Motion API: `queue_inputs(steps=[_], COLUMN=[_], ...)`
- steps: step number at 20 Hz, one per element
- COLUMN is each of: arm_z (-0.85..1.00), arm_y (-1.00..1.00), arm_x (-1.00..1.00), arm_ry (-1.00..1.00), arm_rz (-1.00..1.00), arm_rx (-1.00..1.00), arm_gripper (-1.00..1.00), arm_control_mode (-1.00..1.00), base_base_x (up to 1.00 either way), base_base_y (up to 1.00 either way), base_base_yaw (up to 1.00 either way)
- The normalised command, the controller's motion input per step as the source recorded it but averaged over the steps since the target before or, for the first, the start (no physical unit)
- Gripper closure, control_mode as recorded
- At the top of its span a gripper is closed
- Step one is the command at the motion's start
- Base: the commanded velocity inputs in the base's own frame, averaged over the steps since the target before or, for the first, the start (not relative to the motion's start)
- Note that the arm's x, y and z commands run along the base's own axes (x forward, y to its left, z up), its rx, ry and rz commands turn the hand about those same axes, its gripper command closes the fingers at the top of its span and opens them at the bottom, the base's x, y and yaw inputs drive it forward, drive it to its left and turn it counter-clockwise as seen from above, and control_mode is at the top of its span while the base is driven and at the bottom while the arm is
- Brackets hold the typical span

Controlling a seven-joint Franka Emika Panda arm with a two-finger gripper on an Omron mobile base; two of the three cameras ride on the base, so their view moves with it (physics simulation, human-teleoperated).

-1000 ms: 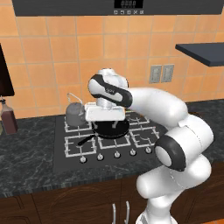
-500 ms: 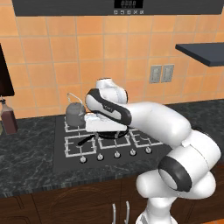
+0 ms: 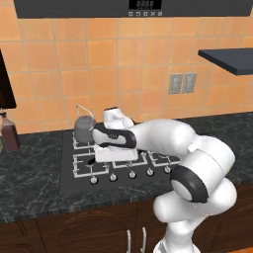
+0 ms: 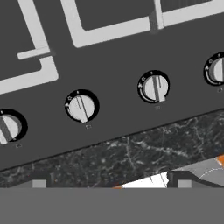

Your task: Pick the kettle from the counter and place it on a stove burner. Then turn the burner on.

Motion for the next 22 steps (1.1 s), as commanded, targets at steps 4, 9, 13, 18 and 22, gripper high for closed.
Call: queue_inputs(steps=[4, 9, 13, 18, 22], arm_z=[-0.53, -0.31, -0.22, -0.14, -0.4], arm_y=[0.08, 0.0, 0.0, 0.0, 0.0], arm_x=[0.18, 0.0, 0.0, 0.0, 0.06], arm_ry=[0.0, 0.0, 0.0, 0.01, 0.0], arm_rz=[0.0, 0.0, 0.0, 0.0, 0.0], arm_rx=[-0.04, 0.0, 0.0, 0.0, 0.0], arm_gripper=[-1.0, -1.0, -1.0, -1.0, -1.0], arm_control_mode=[-1.0, -1.0, -1.0, -1.0, -1.0], base_base_x=[0.0, 0.0, 0.0, 0.0, 0.0], base_base_y=[0.0, 0.0, 0.0, 0.0, 0.0], base_base_yaw=[0.0, 0.0, 0.0, 0.0, 0.0])
